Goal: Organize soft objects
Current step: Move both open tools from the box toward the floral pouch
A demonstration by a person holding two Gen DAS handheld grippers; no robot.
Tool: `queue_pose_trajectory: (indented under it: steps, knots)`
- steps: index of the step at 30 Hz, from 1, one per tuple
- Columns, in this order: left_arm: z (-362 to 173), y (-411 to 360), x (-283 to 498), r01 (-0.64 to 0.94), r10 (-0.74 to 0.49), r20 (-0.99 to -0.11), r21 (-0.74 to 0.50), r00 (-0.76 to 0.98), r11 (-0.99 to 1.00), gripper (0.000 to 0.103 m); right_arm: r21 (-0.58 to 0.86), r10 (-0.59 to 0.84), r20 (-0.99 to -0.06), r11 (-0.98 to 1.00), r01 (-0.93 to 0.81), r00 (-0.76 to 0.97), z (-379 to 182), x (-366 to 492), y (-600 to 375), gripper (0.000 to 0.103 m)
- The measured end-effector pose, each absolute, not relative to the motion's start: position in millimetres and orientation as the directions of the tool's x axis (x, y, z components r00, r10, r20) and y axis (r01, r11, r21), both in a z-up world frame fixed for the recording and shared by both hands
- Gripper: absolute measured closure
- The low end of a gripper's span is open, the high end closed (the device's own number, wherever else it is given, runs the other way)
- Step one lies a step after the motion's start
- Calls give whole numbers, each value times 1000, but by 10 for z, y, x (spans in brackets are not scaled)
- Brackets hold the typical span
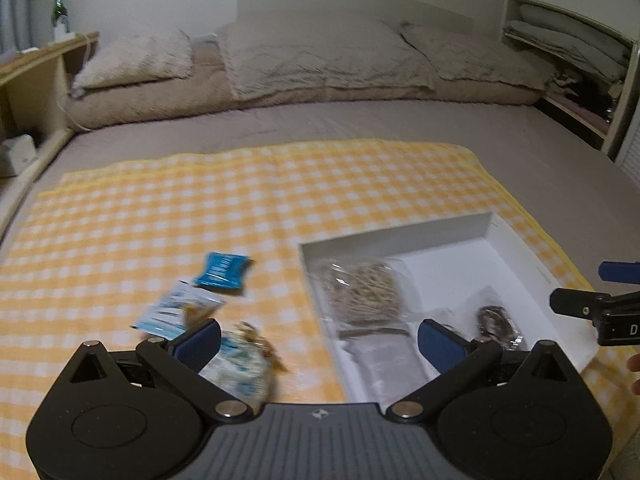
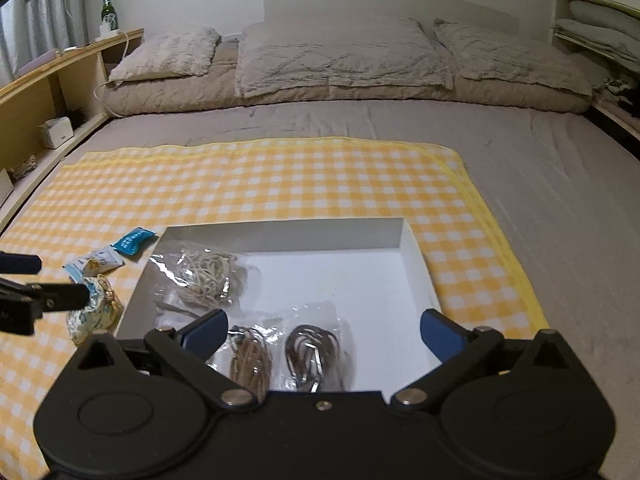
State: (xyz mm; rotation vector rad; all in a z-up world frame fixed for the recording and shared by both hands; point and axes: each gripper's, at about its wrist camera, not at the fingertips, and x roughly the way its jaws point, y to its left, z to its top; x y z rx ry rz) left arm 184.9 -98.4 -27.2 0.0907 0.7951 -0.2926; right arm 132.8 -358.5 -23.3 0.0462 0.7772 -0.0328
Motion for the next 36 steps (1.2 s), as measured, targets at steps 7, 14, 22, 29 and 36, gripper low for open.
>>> queue_pose_trajectory:
  steps: [7,14,22,29,36]
  knots:
    - [-195,-589,1892,222,-176,-680,-21,712,975,0,26,25,-695,1000,-11,718,-194,1428,-3338,0]
    - [-174,-246,1998,141,-117,-642,-14,758,990,0,8,85,-677,994,-108,731,-143,1517,-3000,0]
    - [-314,27,2167,136,-103,-688,-6,718,991,0,-25,181,-680,963,-269,711,-162,1606,-2599,0]
    - [-558,92,2271,218,-131,-731,25,670,976,0,-30,311,-706,885,-466,636,-208,1587,-2182,10]
    - [-827,56,2412,328,-211,-797,-18,566,945,0,-20,410,-766,755,-655,496,-364,1507,-1753,20]
